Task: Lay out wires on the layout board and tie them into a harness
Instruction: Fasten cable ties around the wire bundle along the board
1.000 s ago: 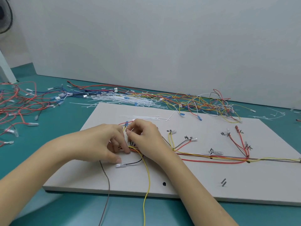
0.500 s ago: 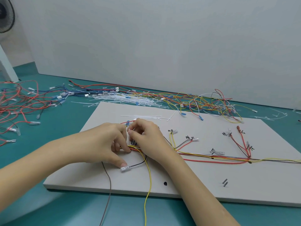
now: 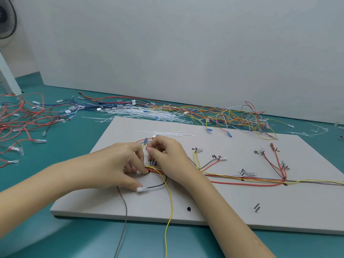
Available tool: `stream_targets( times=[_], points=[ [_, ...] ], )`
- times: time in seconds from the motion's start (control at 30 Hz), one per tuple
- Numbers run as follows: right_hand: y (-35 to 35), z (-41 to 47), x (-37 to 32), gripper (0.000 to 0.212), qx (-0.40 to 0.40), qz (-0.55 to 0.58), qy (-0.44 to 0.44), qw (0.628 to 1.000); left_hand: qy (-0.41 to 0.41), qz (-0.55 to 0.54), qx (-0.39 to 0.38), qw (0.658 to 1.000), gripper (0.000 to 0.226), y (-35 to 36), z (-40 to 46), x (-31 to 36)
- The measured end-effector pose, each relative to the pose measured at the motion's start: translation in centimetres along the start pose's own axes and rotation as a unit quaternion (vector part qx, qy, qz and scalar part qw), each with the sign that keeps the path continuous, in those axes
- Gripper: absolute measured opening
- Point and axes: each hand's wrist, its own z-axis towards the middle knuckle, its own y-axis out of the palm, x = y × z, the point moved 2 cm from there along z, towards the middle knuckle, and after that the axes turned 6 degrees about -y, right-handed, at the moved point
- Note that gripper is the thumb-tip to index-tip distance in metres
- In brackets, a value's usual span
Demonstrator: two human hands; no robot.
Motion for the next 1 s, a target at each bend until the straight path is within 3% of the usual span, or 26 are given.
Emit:
stream_targets(
  times=[0.17, 0.4, 0.53, 0.73, 1.0],
  points=[
    [0.0, -0.1, -0.1, 0.010, -0.004, -0.001, 0.003, 1.000, 0.005, 0.037, 0.007, 0.999, 0.026, 0.4, -0.5, -0.2],
    [0.0, -0.1, -0.2, 0.010, -0.005, -0.003, 0.005, 1.000, -0.022, -0.004, -0.008, 1.000, 0.022, -0.3, -0.4, 0.1],
    [0.0, -0.2, -0.3, 0.010, -0.004, -0.002, 0.006, 1.000, -0.043, -0.008, 0.029, 0.999, 0.012, 0.1, -0.7, 0.4],
    [0.0, -0.3, -0.3, 0.011, 0.000, 0.004, -0.001, 1.000, -0.117, 0.093, 0.133, 0.980, 0.012, 1.3, -0.7, 1.7],
    [0.1, -0.2, -0.1, 0.011, 0.003, 0.004, -0.008, 1.000, -0.199, 0.192, 0.110, 0.955, 0.010, 1.2, -0.5, 3.7]
  ],
)
